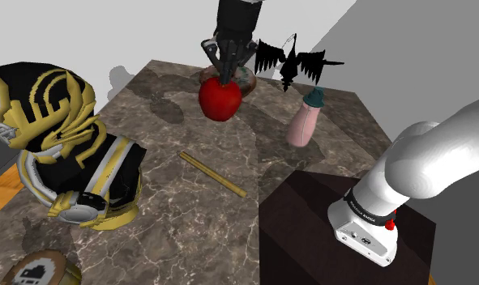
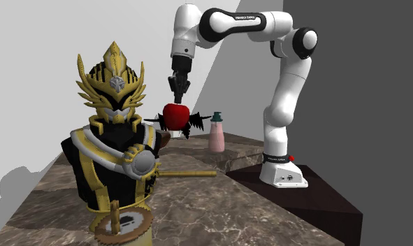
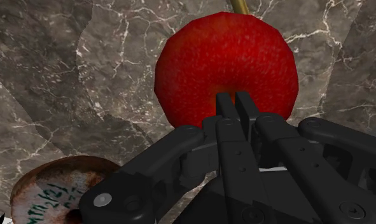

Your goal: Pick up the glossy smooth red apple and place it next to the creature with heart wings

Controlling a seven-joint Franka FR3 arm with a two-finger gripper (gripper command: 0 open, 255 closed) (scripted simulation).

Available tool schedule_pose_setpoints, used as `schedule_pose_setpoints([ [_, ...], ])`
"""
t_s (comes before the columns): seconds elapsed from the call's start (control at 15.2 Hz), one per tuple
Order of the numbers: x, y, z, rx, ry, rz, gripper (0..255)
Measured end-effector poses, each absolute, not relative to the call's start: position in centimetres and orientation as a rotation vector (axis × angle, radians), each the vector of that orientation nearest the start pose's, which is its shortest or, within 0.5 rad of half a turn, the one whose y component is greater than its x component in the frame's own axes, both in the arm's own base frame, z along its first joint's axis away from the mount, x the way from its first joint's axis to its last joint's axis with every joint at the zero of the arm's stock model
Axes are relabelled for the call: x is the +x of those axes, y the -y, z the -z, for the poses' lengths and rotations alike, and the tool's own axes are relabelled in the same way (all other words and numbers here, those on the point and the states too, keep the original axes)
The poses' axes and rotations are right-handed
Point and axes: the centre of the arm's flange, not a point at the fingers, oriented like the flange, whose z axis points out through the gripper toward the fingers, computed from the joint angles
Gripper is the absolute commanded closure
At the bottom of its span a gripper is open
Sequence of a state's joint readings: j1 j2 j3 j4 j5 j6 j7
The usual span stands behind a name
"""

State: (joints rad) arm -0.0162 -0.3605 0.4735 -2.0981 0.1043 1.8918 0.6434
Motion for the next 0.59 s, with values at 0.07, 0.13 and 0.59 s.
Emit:
schedule_pose_setpoints([
  [0.07, 40.8, -23.7, -56.9, -3.105, -0.359, 0.209, 255],
  [0.13, 40.8, -23.7, -57.4, -3.105, -0.359, 0.209, 255],
  [0.59, 40.8, -23.7, -61.0, -3.105, -0.359, 0.209, 255],
])
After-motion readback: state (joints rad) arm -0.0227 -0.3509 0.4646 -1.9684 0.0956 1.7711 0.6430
